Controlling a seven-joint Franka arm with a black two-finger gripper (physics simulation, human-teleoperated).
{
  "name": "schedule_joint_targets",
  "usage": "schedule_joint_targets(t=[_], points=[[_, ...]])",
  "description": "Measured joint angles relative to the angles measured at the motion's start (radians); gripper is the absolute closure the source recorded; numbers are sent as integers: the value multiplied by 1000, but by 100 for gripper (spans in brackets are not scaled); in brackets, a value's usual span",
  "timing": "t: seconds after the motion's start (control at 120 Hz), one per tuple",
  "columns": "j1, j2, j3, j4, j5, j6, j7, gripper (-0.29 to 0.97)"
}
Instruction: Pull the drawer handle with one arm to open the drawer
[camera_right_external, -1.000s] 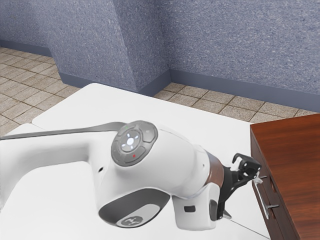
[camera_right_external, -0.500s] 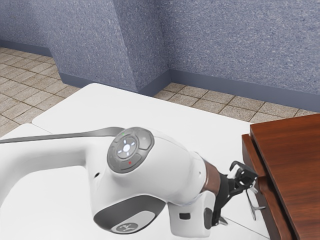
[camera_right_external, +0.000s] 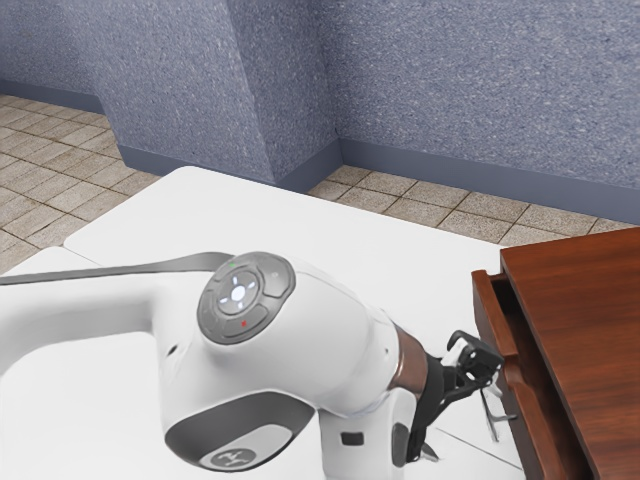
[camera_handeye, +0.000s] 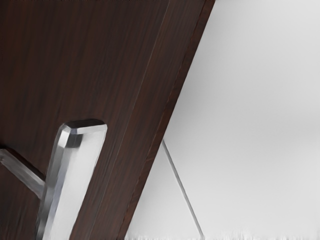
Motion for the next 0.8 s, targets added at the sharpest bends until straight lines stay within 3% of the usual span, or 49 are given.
schedule_joint_targets(t=[0.408,0.8], points=[[11,-81,0,-64,1,-27,-4,3],[12,-141,-11,-63,2,-178,-13,3]])
